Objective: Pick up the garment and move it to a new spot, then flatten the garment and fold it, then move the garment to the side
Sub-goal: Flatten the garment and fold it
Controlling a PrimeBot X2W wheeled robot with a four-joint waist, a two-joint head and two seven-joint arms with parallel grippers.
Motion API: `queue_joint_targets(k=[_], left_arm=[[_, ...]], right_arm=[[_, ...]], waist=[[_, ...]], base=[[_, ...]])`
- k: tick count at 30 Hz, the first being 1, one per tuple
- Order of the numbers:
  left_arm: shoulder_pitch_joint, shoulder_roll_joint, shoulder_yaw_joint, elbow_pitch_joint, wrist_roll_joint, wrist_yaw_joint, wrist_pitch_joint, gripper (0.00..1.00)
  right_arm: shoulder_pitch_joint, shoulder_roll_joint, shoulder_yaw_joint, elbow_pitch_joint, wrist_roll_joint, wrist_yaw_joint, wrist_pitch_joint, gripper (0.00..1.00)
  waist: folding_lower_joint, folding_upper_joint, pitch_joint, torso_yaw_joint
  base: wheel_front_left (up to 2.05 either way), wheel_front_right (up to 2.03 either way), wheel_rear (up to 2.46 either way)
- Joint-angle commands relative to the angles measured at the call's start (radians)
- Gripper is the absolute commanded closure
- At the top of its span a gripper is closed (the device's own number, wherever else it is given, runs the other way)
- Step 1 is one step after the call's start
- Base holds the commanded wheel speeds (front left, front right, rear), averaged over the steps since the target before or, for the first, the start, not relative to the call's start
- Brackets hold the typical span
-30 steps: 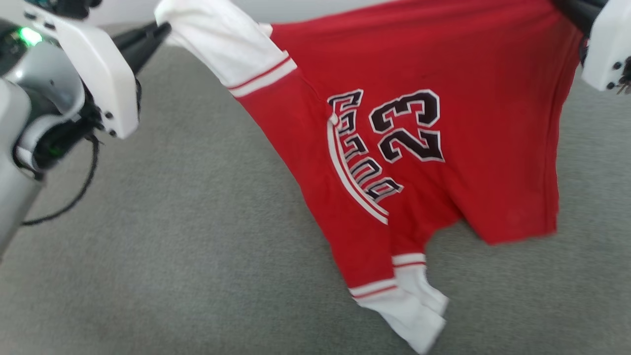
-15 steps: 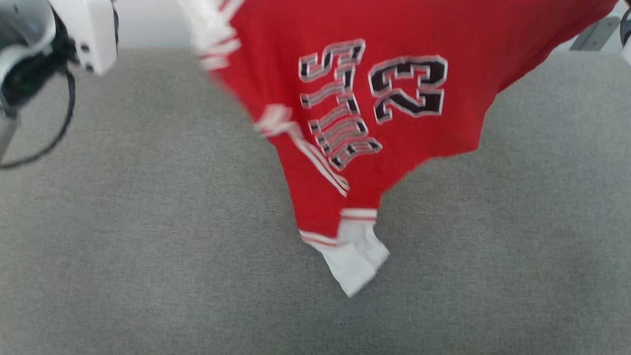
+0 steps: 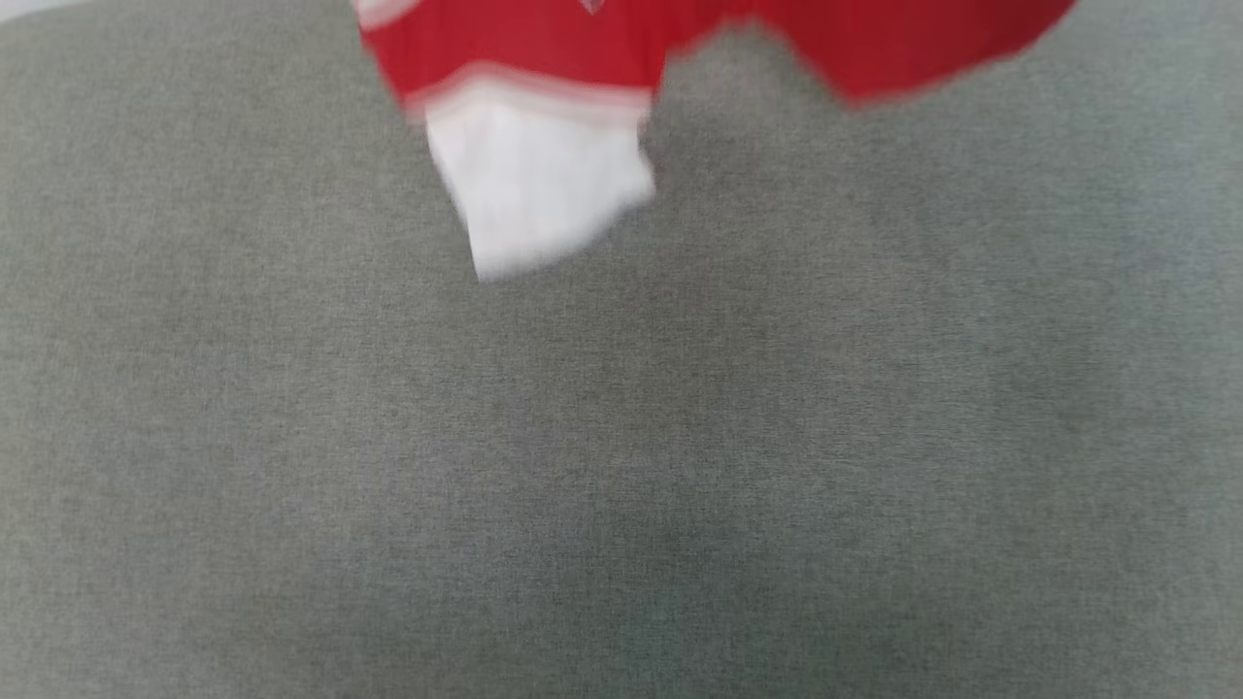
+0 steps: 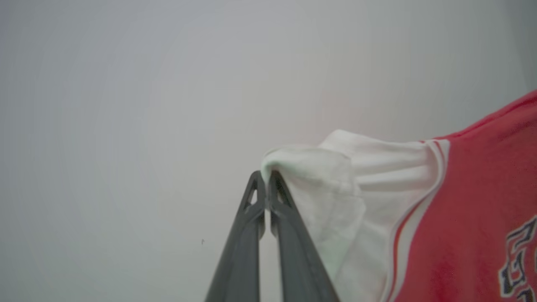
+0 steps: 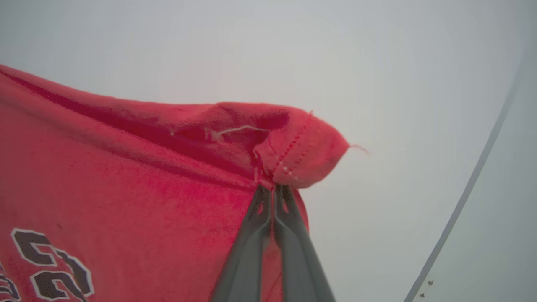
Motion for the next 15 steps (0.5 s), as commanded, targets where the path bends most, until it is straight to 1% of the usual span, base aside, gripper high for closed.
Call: queue_joint_targets(k=[1, 2, 4, 6, 8, 10, 13, 15], left_arm=[[-0.020, 0.003, 0.004, 0.006, 0.016, 0.007, -0.021, 1.00], [-0.036, 0.000, 0.004, 0.013, 0.037, 0.017, -0.053, 1.00], [-0.060, -0.007, 0.018, -0.001, 0.063, 0.022, -0.083, 1.00], [-0.040, -0.009, 0.025, -0.028, 0.083, 0.001, -0.089, 1.00], [0.012, -0.002, 0.030, -0.064, 0.087, -0.019, -0.090, 1.00], [0.072, 0.011, 0.015, -0.082, 0.090, -0.039, -0.091, 1.00], [0.172, 0.023, -0.019, -0.074, 0.046, -0.057, -0.085, 1.00], [0.247, 0.027, -0.051, -0.069, 0.001, -0.062, -0.055, 1.00]], right_arm=[[-0.007, 0.000, -0.007, 0.013, -0.019, -0.001, -0.019, 1.00], [-0.025, 0.009, -0.010, 0.027, -0.044, -0.001, -0.066, 1.00], [-0.049, 0.022, -0.013, 0.068, -0.081, -0.001, -0.121, 1.00], [-0.056, 0.029, 0.004, 0.101, -0.105, -0.001, -0.156, 1.00], [-0.044, 0.030, 0.026, 0.132, -0.105, -0.001, -0.157, 1.00], [-0.014, 0.031, 0.059, 0.166, -0.074, -0.001, -0.134, 1.00], [0.044, 0.021, 0.122, 0.191, -0.011, -0.001, -0.085, 1.00], [0.097, 0.011, 0.158, 0.194, 0.041, -0.001, -0.049, 1.00]], waist=[[0.0000, 0.0000, 0.006, 0.004], [0.0000, 0.0000, 0.008, 0.007], [0.0000, 0.0000, 0.012, 0.013], [0.0000, 0.0000, 0.014, 0.020], [0.0000, 0.0000, 0.017, 0.027], [0.0000, 0.0000, 0.016, 0.034], [0.0000, 0.0000, 0.013, 0.043], [0.0000, 0.0000, 0.009, 0.049]], base=[[0.00, 0.00, 0.00], [0.00, 0.00, 0.00], [0.00, 0.00, 0.00], [0.00, 0.00, 0.00], [0.00, 0.00, 0.00], [0.00, 0.00, 0.00], [0.00, 0.00, 0.00], [0.00, 0.00, 0.00]])
